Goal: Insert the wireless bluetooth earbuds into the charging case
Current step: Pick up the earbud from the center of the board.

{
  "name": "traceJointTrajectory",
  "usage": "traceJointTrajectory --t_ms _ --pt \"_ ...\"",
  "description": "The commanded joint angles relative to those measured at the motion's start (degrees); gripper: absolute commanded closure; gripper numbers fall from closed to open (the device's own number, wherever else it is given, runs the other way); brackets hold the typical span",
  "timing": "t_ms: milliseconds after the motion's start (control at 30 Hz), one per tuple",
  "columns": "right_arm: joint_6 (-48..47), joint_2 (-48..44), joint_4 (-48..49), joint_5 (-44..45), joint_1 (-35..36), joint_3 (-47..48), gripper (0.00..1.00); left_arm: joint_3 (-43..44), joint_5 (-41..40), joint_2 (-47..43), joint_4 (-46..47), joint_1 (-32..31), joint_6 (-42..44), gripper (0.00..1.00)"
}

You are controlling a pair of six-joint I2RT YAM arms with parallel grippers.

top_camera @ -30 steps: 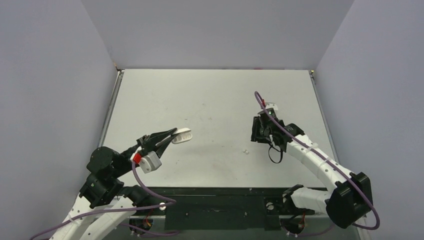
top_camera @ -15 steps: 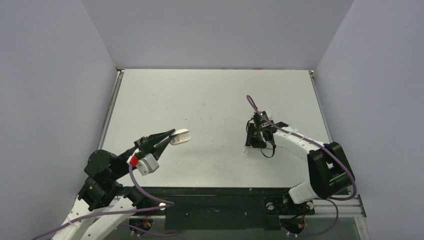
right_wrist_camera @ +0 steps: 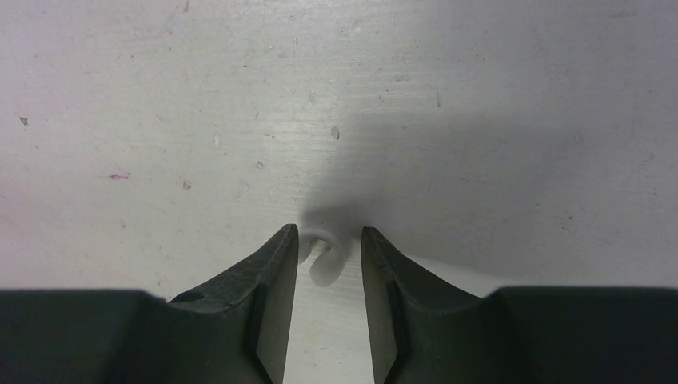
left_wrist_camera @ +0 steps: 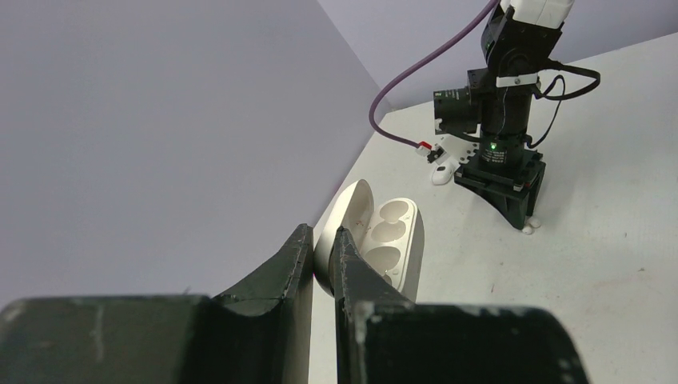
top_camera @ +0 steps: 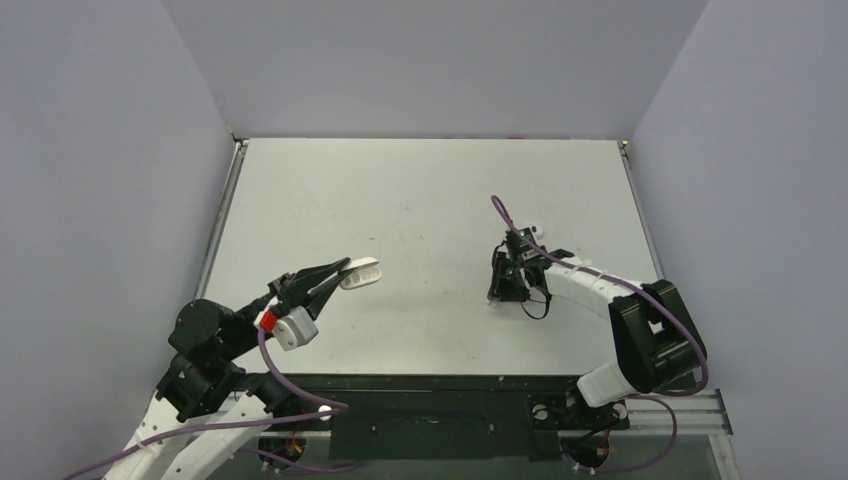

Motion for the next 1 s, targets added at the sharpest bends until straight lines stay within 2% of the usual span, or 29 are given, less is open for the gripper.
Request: traceJointTrajectory --t_ms 0,133,467,667,967 --pt "0.26 -0.9 0.81 -0.3 -0.24 -0.78 0.7 0.21 -0.31 0.26 2.54 -0.16 -0.2 1.0" --pt "0.69 -1.5 0.86 -1.82 -0.22 -1.1 0.73 0.37 -0.04 0.46 2.8 -0.17 -0.05 1.0" --pt "1.1 -4.88 -0.16 -4.36 0.38 -2.35 0.68 0.44 0.23 0.67 2.84 -0.15 0.25 1.0" --pt "-0.5 -4.12 0.16 -4.66 0.29 -2.22 0.77 0.53 0.31 0.68 2.78 -0.17 0.23 1.0" --pt "-0.53 -6.32 -1.58 -3.1 -0.79 -1.05 0.73 1.03 0.26 0.6 2.02 -0.17 0.42 1.0"
